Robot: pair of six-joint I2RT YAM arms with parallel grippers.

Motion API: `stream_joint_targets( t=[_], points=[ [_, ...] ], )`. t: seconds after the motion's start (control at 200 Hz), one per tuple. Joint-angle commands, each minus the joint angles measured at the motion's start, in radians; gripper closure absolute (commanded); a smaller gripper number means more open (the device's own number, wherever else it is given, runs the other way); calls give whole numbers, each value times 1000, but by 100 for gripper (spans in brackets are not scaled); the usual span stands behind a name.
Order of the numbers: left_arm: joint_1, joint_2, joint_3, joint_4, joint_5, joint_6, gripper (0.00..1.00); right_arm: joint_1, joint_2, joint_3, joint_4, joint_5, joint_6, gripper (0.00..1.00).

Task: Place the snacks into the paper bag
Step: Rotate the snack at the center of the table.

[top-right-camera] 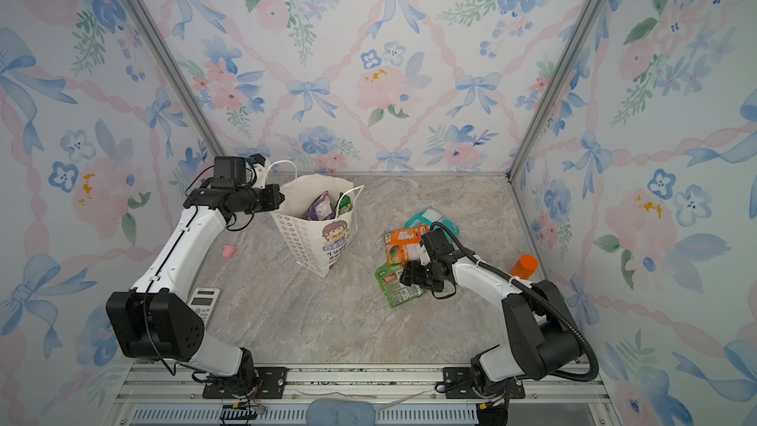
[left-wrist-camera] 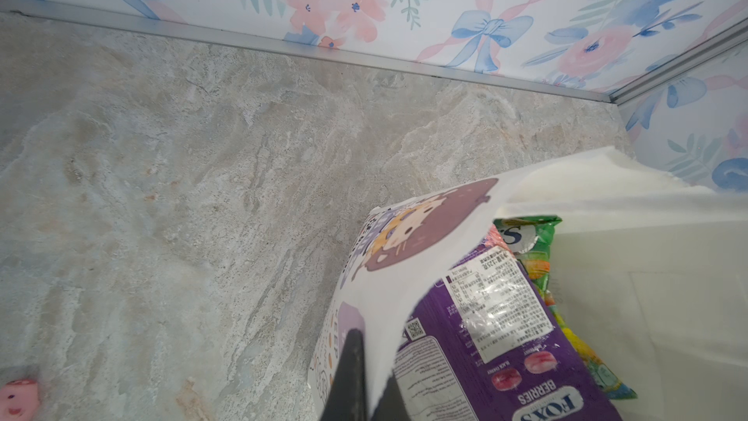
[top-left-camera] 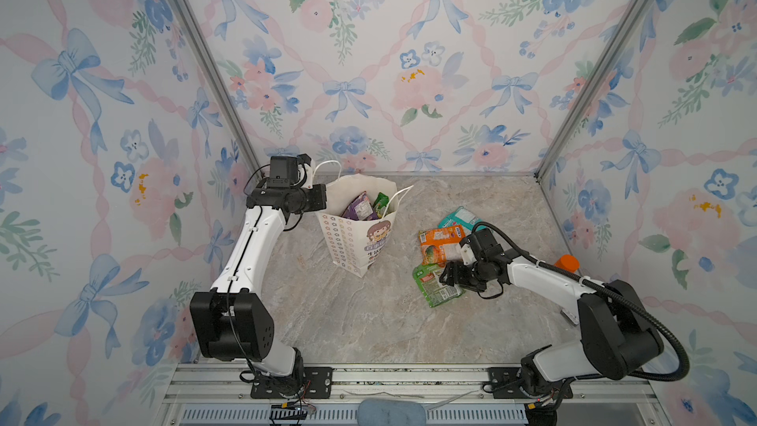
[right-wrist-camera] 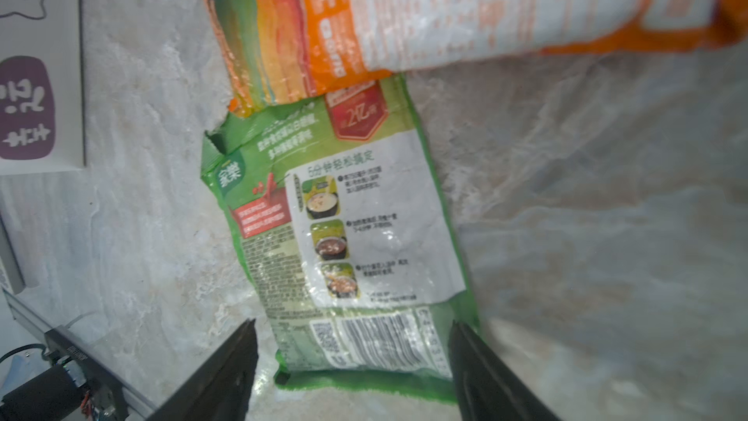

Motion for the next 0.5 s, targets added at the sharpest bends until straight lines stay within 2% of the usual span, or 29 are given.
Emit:
stream_joint_targets(
  t=[0.0,0.195,0.495],
  points=[
    [-5,-4,0,46,9,1,100,-4,-26,6,-12,21,28,24],
    [-8,-9,0,46,6,1,100,-9,53,20,-20,64,-18,26],
    [-9,-6,1,46,6,2,100,35,130,14,31,91,-11,39]
  ],
)
